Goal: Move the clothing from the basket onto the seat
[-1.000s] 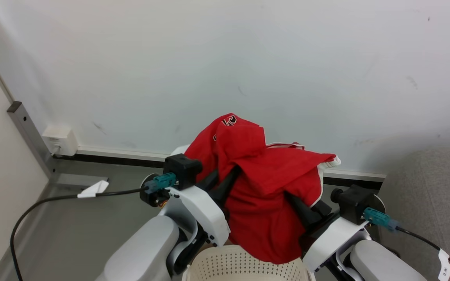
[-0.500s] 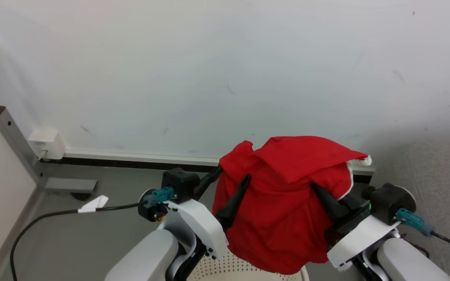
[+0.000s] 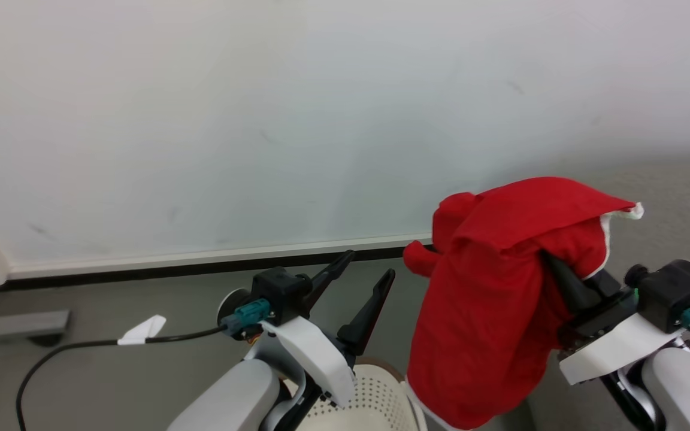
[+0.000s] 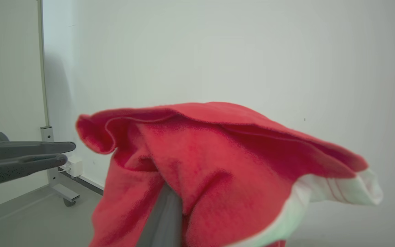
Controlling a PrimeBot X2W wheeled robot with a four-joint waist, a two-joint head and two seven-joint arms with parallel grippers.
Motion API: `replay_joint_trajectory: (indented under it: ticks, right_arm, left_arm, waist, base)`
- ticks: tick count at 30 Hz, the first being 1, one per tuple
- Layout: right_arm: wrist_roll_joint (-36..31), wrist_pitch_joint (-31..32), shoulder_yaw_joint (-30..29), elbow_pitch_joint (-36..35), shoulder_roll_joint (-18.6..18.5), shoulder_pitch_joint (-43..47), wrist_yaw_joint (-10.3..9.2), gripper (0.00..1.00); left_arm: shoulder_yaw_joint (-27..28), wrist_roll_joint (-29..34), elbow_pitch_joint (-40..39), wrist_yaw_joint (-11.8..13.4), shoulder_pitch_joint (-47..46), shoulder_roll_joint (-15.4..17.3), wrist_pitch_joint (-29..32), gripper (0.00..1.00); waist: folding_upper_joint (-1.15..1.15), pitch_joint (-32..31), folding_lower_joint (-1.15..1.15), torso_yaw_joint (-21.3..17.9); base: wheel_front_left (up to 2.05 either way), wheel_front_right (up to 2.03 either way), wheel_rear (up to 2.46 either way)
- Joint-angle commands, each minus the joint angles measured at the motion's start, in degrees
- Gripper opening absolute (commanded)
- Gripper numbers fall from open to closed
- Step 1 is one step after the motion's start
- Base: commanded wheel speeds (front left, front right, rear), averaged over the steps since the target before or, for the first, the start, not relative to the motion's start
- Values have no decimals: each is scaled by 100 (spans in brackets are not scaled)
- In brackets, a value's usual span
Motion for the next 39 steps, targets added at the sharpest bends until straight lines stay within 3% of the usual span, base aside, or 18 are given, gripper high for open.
replay_joint_trajectory:
  ticks: [1,14,24,39]
  right_arm:
    - [-58,-33,-96,-86,-73,46,-12,0]
    - [-275,-33,-877,-500,-288,189,-12,0]
    - [-407,-33,-1482,-723,-210,489,-12,0]
    - [-369,-33,-1801,-872,-192,384,-12,0]
  left_arm:
    - [-16,61,-52,-12,37,29,-44,100]
    - [-219,186,-165,-135,-89,-14,-157,100]
    - [-354,256,-70,-194,-192,-23,-172,100]
    - [-480,356,114,-172,-363,9,-219,100]
  waist:
    - [0,84,0,-374]
    - [0,345,0,-1573]
    - [0,522,0,-2302]
    - [0,768,0,-2456]
  base:
    - [0,0,0]
    - [0,0,0]
    - [0,0,0]
    - [0,0,0]
